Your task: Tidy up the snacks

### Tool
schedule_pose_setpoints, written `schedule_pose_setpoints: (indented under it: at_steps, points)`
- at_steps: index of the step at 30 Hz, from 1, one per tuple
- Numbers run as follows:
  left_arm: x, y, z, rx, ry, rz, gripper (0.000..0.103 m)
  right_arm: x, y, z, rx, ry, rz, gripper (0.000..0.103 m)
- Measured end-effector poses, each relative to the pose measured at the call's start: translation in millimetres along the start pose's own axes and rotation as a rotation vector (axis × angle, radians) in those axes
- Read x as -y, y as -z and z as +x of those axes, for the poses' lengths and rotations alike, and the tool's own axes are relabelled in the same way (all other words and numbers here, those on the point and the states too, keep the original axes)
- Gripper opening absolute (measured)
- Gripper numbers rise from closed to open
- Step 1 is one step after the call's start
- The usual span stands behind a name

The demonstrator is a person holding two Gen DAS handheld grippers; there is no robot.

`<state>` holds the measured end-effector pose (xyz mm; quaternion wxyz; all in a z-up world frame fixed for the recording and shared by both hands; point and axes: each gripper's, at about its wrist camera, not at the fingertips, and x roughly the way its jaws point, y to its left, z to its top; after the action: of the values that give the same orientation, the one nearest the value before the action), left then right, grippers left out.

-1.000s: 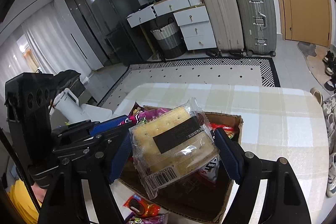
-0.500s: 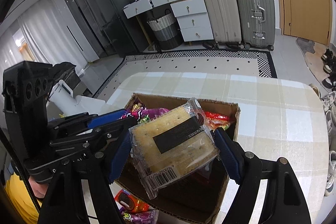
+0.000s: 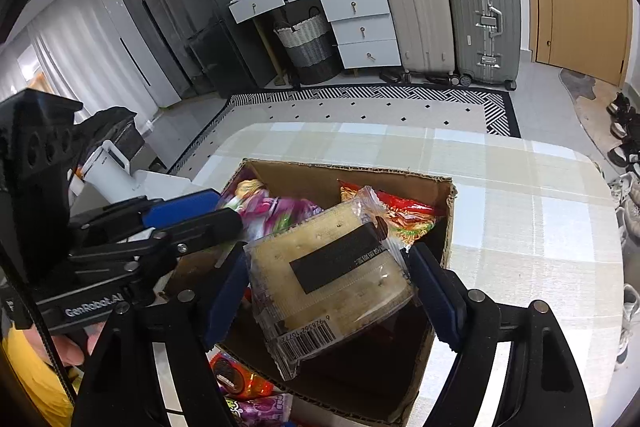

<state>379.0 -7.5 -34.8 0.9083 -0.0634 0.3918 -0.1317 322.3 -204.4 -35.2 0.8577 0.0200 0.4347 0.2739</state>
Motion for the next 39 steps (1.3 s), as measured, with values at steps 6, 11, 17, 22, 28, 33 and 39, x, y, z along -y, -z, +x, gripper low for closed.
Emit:
schedule_pose_setpoints:
  at_steps: [6, 11, 17, 22, 28, 33, 39]
  points:
    - [1, 5, -17, 0.018, -0.004, 0.002, 0.037, -2, -1, -6, 0.017, 0.001, -0.015, 0.080]
    - [-3, 10, -35, 0.032, -0.008, -0.012, 0.038, -9, 1, -11, 0.029, 0.035, -0.033, 0.082]
    - [0, 15, -67, 0.057, -0.019, -0.011, 0.044, -13, -2, -28, 0.057, 0.040, -0.026, 0.082]
    - [9, 17, -107, 0.092, -0.028, -0.015, 0.054, -27, -4, -59, 0.103, 0.039, -0.042, 0.082]
    - [32, 35, -169, 0.168, -0.064, -0.007, 0.065, -53, -3, -108, 0.177, 0.039, -0.072, 0.082]
    - [60, 52, -231, 0.257, -0.078, 0.007, 0.079, -79, 6, -154, 0.242, 0.038, -0.103, 0.082]
    - [89, 74, -308, 0.335, -0.079, 0.033, 0.082, -114, 26, -214, 0.325, 0.033, -0.154, 0.082]
